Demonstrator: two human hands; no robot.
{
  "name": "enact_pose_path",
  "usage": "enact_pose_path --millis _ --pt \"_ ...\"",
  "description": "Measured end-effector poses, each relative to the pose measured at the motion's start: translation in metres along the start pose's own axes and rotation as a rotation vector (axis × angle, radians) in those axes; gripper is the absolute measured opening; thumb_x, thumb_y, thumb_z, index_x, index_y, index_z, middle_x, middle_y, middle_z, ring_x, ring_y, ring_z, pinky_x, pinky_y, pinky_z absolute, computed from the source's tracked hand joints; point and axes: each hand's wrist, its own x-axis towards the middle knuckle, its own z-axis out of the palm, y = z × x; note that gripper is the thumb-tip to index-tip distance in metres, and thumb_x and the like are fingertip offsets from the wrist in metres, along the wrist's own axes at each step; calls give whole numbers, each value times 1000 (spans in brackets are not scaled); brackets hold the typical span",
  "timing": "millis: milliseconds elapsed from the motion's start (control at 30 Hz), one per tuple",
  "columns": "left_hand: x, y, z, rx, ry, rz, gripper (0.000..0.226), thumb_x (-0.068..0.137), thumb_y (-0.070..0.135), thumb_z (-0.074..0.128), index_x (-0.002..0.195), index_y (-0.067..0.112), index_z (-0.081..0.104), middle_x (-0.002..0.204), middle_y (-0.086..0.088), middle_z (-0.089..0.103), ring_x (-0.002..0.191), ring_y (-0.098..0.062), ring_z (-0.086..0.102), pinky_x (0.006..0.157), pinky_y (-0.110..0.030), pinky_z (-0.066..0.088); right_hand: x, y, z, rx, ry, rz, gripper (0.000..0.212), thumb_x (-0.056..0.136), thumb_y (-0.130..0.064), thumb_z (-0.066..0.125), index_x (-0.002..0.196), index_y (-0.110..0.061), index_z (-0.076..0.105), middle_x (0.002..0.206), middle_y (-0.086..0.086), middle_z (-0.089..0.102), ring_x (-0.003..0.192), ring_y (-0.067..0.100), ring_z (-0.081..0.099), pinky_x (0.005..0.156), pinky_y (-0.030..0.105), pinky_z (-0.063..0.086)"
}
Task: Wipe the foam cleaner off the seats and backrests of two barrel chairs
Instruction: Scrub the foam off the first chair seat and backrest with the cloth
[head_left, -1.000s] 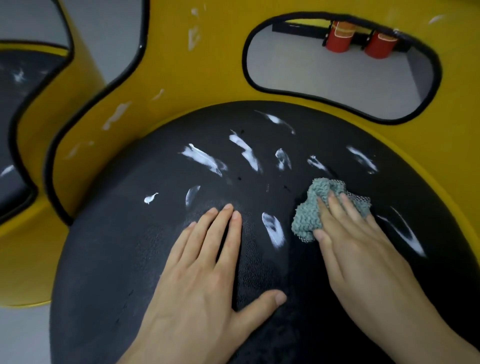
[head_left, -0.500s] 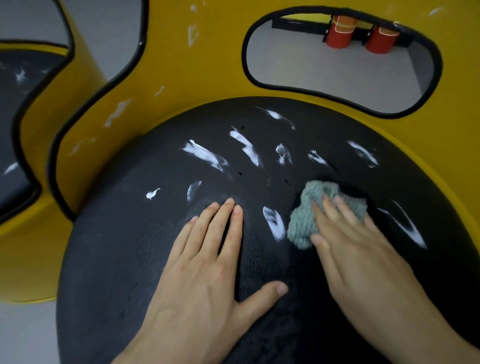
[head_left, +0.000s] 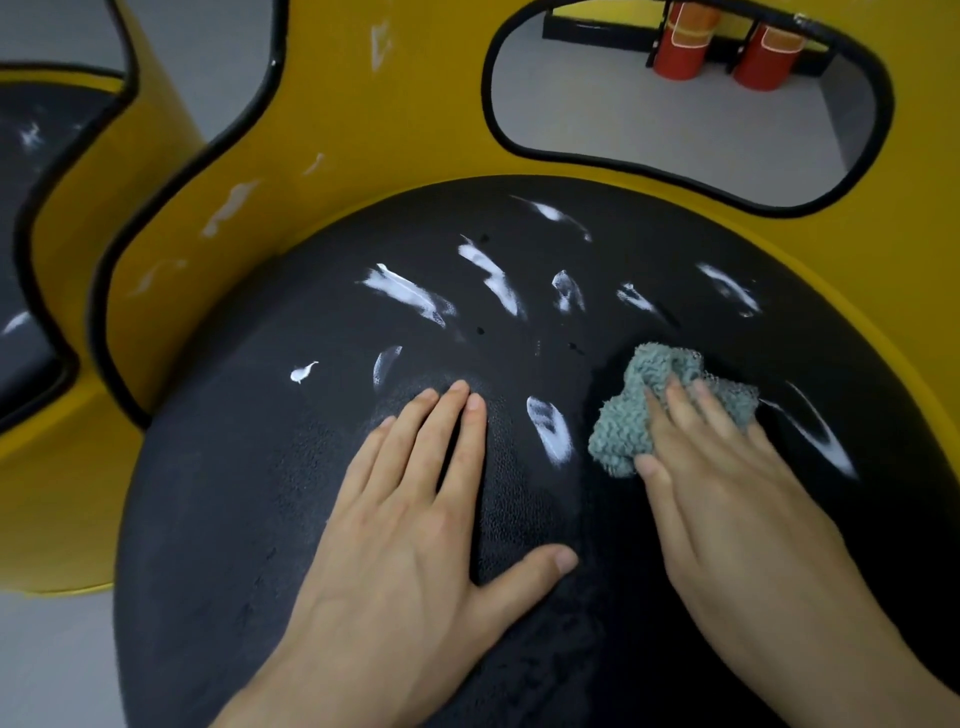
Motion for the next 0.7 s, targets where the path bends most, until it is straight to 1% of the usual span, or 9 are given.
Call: enact_pose_path --millis 100,167,233,300,400,500,600,633,700 --pt "0 0 0 -5 0 -4 103 89 87 28 158 10 35 164 -5 33 152 -23 28 120 -40 16 -14 -4 1 3 3 -62 53 102 -32 30 139 -1 54 144 10 55 138 26 43 113 39 28" --pt "0 1 0 -2 -2 -5 103 89 87 28 158 10 35 164 -5 34 152 -23 28 120 -39 16 -5 4 -3 6 -29 -48 55 103 -35 26 142 -4 50 146 7 52 141 21 38 116 37 28" --pt "0 0 -1 -5 -6 -5 103 89 87 27 158 10 35 164 -5 34 152 -23 28 120 -39 16 7 12 -6 4 -49 3 57 103 -37 23 146 -6 45 150 7 47 142 18 32 115 42 28" --pt "0 1 -1 -11 -12 -8 103 89 87 26 158 11 35 164 -5 34 152 -22 27 120 -39 15 4 10 -5 -18 -25 30 56 103 -33 26 143 -2 48 148 12 50 140 23 36 110 48 29" --pt "0 1 -1 -21 -14 -14 103 89 87 26 158 11 34 164 -5 33 153 -23 27 120 -39 15 -14 -3 -3 -25 -1 -23 55 101 -31 31 139 0 54 145 13 53 138 29 44 115 39 32" --pt "0 1 -2 -19 -26 -14 103 89 87 26 159 11 31 165 -4 31 154 -22 25 120 -40 15 -4 -2 -5 -10 -75 -124 54 103 -33 28 144 -5 51 150 8 49 142 21 38 119 38 26" --pt "-1 1 -3 -25 -29 -15 103 89 88 27 160 12 30 166 -3 29 154 -22 23 121 -39 13 19 7 -7 10 -124 -70 60 104 -40 16 152 -11 36 157 3 36 147 11 22 119 39 19" --pt "-1 1 -4 -33 -30 -14 103 89 88 27 160 13 29 166 -3 28 154 -21 23 121 -39 12 20 9 -7 13 -127 -38 61 103 -40 15 152 -10 36 158 4 36 147 11 21 118 39 18" --pt "-1 1 -5 -46 -25 -15 103 89 88 27 160 13 29 167 -3 27 155 -21 22 122 -38 11 8 5 -11 10 -100 7 60 103 -37 19 148 -5 45 153 8 44 146 19 32 117 41 22"
